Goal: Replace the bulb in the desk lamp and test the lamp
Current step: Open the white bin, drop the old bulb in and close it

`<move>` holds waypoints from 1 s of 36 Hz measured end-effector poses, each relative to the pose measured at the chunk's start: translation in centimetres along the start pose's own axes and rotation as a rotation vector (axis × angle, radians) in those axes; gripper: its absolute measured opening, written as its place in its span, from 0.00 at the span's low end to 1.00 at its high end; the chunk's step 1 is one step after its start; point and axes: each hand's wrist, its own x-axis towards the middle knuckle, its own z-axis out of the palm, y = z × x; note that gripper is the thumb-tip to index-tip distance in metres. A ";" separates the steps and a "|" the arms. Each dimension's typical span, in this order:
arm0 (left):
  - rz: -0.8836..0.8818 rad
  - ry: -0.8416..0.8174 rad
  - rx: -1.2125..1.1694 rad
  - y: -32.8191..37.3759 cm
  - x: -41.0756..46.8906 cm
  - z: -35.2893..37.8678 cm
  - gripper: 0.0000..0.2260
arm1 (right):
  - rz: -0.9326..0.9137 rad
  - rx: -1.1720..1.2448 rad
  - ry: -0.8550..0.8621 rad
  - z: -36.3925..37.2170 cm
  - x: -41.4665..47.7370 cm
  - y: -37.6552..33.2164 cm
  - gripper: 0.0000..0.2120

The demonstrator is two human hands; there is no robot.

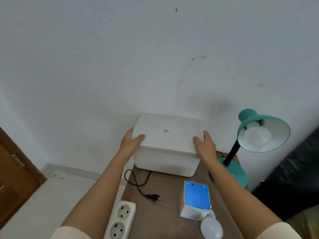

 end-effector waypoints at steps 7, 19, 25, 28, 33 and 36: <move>0.042 0.011 -0.082 1.2 -0.4 -0.2 0.18 | -0.041 0.080 0.045 0.0 -0.1 -1.0 0.28; 0.238 -0.005 -0.061 5.9 -7.3 -2.2 0.14 | -0.137 0.138 0.065 -4.1 -5.9 -4.1 0.24; 0.282 -0.006 -0.059 6.1 -14.0 -2.9 0.15 | -0.187 0.136 0.059 -6.6 -10.9 -3.7 0.21; 0.291 -0.013 -0.042 5.3 -17.5 -3.1 0.15 | -0.187 0.140 0.063 -7.4 -14.0 -2.2 0.24; 0.234 -0.018 -0.017 1.5 -23.3 -2.9 0.17 | -0.189 0.159 0.081 -8.3 -20.1 2.2 0.17; 0.175 -0.014 -0.017 -1.5 -26.3 -2.5 0.19 | -0.195 0.154 0.086 -8.5 -23.4 5.4 0.17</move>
